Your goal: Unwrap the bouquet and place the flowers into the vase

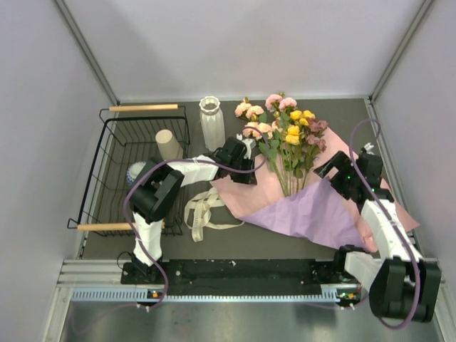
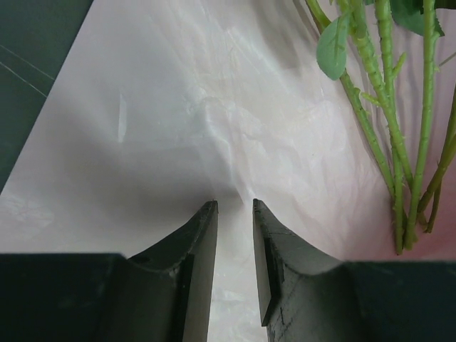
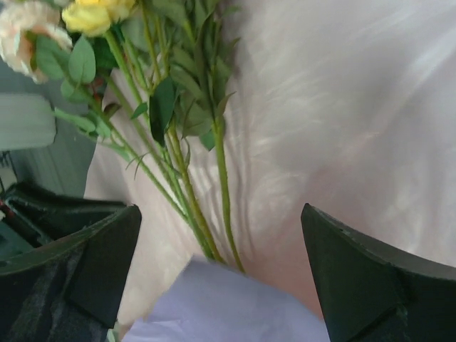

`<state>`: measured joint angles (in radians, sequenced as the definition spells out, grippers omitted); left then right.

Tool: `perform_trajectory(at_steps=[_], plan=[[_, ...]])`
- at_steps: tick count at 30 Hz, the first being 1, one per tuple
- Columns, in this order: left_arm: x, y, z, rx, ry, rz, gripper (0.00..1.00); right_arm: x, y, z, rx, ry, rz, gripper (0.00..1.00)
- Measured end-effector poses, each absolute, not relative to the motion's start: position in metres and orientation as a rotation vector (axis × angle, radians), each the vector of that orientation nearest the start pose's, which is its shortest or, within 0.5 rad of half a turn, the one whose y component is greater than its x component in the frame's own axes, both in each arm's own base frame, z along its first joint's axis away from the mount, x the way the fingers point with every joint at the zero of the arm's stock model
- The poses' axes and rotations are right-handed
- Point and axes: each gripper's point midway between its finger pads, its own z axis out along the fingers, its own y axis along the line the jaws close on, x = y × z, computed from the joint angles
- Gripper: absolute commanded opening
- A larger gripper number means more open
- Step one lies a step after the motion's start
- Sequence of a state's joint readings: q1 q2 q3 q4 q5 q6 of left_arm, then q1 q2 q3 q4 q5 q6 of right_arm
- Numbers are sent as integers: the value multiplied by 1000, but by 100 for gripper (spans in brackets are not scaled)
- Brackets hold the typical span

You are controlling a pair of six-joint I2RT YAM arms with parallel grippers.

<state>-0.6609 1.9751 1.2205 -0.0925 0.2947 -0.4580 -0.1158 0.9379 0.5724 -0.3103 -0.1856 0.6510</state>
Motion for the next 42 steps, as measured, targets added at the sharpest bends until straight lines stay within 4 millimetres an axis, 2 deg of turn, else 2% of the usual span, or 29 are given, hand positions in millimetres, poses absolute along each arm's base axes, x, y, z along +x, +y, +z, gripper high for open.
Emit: perform_trajectory(at_steps=[3, 5, 8, 12, 15, 18, 22, 27, 30, 35, 39, 42], plan=[[334, -344, 30, 412, 2522, -822, 33, 292, 48, 104, 713, 2257, 651, 88], [335, -344, 30, 418, 2522, -817, 33, 285, 64, 99, 683, 2308, 764, 88], [337, -344, 30, 426, 2521, -814, 33, 274, 83, 107, 619, 2313, 916, 88], [340, -344, 30, 439, 2519, -807, 34, 246, 111, 120, 519, 2307, 1106, 88], [342, -344, 31, 443, 2516, -803, 35, 217, 135, 129, 418, 2341, 1216, 88], [346, -342, 32, 451, 2513, -780, 38, 185, 149, 135, 349, 2375, 1277, 88], [347, -340, 33, 455, 2511, -776, 44, 153, 150, 135, 346, 2415, 1280, 89], [340, -339, 41, 488, 2498, -807, 47, 128, 145, 133, 349, 2474, 1238, 89], [329, -338, 57, 517, 2472, -855, 46, 121, 142, 128, 346, 2511, 1206, 85], [307, -341, 102, 577, 2362, -986, 46, 114, 138, 118, 378, 2568, 1158, 70], [286, -351, 133, 646, 2273, -1080, 46, 100, 137, 94, 397, 2701, 1091, 68], [268, -362, 139, 700, 2247, -1127, 46, 73, 137, 66, 348, 2897, 961, 69]])
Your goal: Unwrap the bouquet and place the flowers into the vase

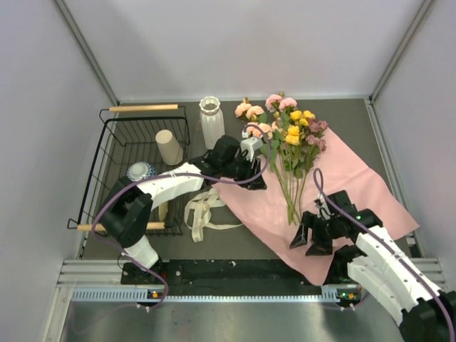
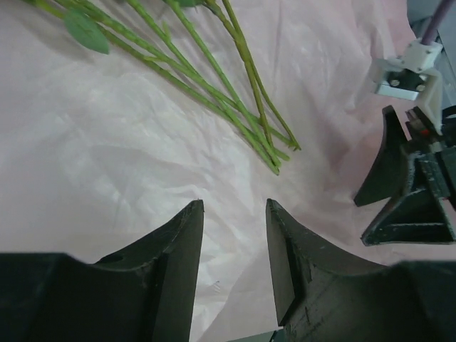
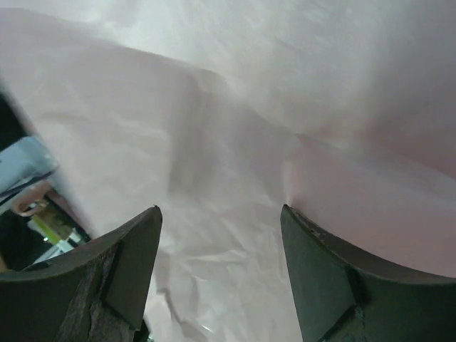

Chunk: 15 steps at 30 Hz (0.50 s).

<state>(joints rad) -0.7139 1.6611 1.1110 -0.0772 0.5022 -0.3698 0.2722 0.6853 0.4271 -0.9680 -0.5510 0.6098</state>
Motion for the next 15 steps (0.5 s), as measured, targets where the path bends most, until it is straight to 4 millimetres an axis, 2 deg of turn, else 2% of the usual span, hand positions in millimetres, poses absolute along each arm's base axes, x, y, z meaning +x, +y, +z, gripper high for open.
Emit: perform_trajectory(at_steps=[4, 8, 12, 15], plan=[[249, -370, 132, 740, 2267, -1155, 46, 55, 129, 42, 338, 3025, 786, 72], [240, -376, 132, 753, 2271, -1176, 46, 59, 120, 35, 357, 3038, 660, 76], [236, -380, 133, 758, 2269, -1185, 47, 86, 126, 56, 353, 2913, 677, 77], [235, -380, 133, 752, 2269, -1179, 47, 115, 137, 75, 365, 2791, 734, 77]])
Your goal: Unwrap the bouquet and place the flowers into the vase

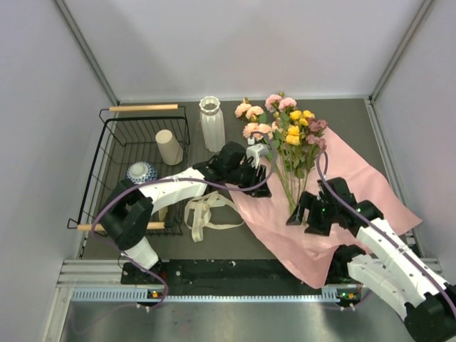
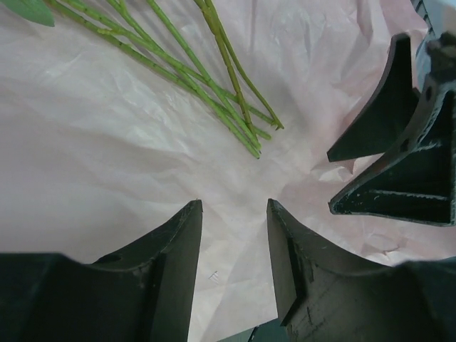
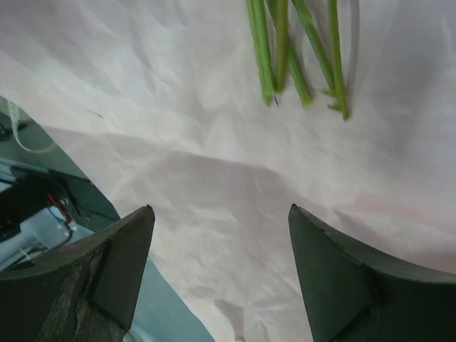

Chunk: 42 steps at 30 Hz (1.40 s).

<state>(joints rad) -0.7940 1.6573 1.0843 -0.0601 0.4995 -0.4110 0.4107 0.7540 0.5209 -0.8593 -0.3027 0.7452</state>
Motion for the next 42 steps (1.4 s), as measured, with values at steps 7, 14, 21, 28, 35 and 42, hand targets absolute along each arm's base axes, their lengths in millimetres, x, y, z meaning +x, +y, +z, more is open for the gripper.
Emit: perform_trajectory(at_steps=[7, 14, 21, 28, 35, 42], plan=[[237, -369, 155, 712, 2214, -1134, 52, 196, 132, 103, 373, 2591, 540, 70], [235, -337, 202, 636, 2078, -1050, 61, 263, 129, 120, 295, 2459, 379, 47], [232, -309, 229, 561, 1984, -994, 62, 288, 138, 109, 204, 2442, 367, 33], [230, -306, 216, 554, 2022, -986, 63, 309, 156, 93, 39, 2446, 401, 40], [229, -309, 209, 557, 2049, -997, 63, 331, 173, 76, -167, 2471, 330, 38], [226, -308, 206, 563, 2065, -1002, 63, 351, 203, 76, -386, 2391, 178, 30]])
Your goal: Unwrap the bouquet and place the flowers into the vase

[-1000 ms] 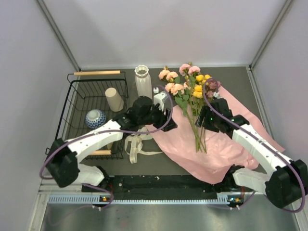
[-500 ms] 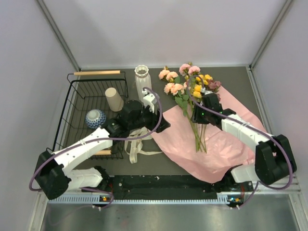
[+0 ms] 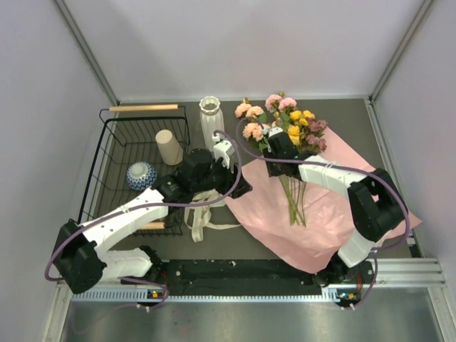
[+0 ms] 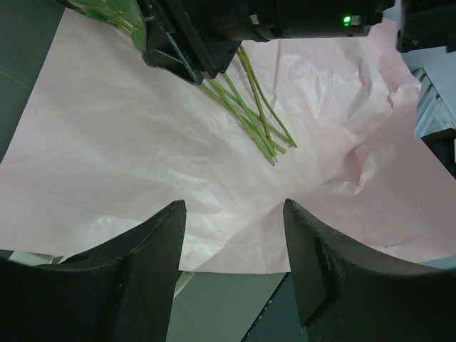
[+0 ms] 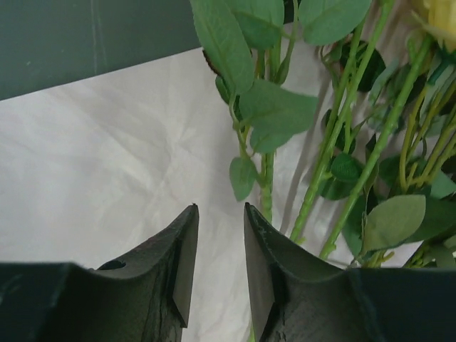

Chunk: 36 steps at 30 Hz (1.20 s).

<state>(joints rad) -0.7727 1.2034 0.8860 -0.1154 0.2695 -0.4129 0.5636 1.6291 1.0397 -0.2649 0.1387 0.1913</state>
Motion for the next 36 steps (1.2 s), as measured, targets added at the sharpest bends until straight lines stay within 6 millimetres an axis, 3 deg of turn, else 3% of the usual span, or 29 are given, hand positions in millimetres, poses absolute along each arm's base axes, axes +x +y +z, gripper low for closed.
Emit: perform_trajectory(at_steps=[7, 13, 20, 29, 32, 36], plan=[[226, -293, 221, 518, 2018, -968, 63, 365, 190, 49, -424, 2408, -37, 31], [227, -282, 235, 479, 1969, -949, 62, 367, 180, 48, -417, 2397, -125, 30], [227, -281, 233, 476, 1978, -944, 62, 365, 175, 50, -410, 2378, -141, 31], [229, -285, 216, 493, 2032, -942, 62, 368, 173, 80, -379, 2291, -120, 34], [228, -287, 212, 500, 2044, -951, 64, 368, 171, 77, -387, 2294, -135, 33], [227, -288, 213, 504, 2044, -957, 67, 369, 171, 58, -409, 2328, -163, 29]])
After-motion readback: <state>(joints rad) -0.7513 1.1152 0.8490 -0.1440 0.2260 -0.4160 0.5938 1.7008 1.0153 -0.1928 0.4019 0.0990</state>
